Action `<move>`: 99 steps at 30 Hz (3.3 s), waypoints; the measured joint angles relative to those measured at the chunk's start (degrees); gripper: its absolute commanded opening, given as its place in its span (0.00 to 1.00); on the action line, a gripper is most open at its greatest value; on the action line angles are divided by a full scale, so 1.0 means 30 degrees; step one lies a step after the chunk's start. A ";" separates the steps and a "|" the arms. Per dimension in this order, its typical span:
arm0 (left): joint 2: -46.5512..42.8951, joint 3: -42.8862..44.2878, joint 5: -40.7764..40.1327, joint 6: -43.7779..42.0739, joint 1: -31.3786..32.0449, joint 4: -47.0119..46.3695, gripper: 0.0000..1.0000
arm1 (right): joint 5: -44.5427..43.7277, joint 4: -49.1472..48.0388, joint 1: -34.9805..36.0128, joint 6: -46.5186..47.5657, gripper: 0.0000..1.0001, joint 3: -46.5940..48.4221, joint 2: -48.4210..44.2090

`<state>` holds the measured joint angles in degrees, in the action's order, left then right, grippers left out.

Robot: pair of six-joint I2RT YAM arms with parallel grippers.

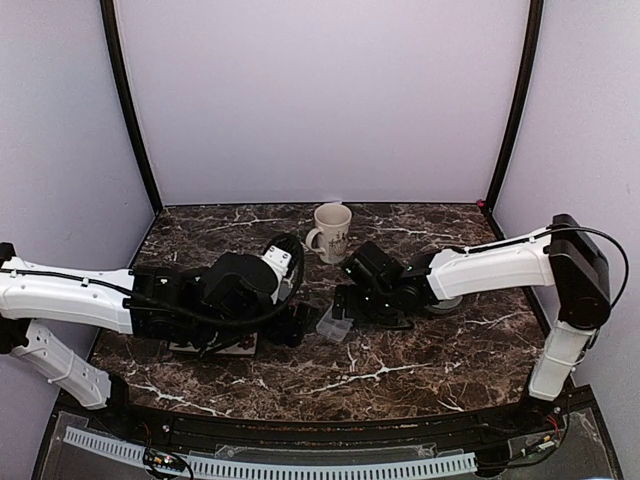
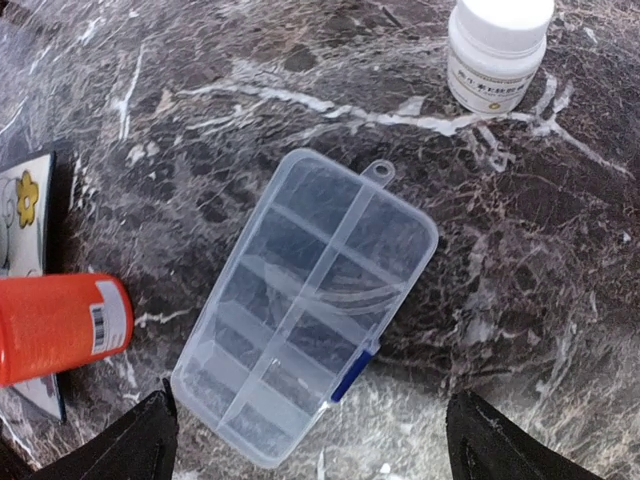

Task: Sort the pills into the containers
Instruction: Pick up the pill container from the center of the board.

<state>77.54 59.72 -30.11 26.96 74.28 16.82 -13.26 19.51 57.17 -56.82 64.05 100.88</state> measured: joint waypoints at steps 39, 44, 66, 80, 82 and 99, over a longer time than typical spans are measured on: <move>-0.5523 -0.2215 0.1122 -0.2681 0.0058 -0.0270 0.88 | 0.0240 0.9639 -0.0933 -0.4065 1.00 0.9989 0.4976; -0.5537 -0.2229 0.1392 -0.2936 0.0058 -0.0270 0.88 | 0.0240 1.0083 -0.0940 -0.4539 1.00 1.1591 0.6186; -0.5887 -0.2463 0.1829 -0.3279 0.0066 -0.0612 0.88 | 0.0627 1.1096 -0.1443 -0.5282 1.00 1.1038 0.6965; -0.5887 -0.2572 0.1690 -0.3351 0.0066 -0.0670 0.88 | 0.1158 1.0644 -0.1974 -0.4823 1.00 1.1358 0.8007; -0.5887 -0.2572 0.1647 -0.3359 0.0066 -0.0670 0.89 | 0.1224 1.0601 -0.2011 -0.4714 0.99 1.1526 0.8276; -0.5887 -0.3453 0.1399 -0.2193 0.0066 -0.0627 0.93 | 0.1566 0.7949 -0.2055 -0.3752 0.32 0.8845 0.6885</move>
<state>59.88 49.36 -25.91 20.38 74.48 14.94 -8.56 43.35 51.00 -68.07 90.59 121.54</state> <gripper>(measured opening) 0.917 0.686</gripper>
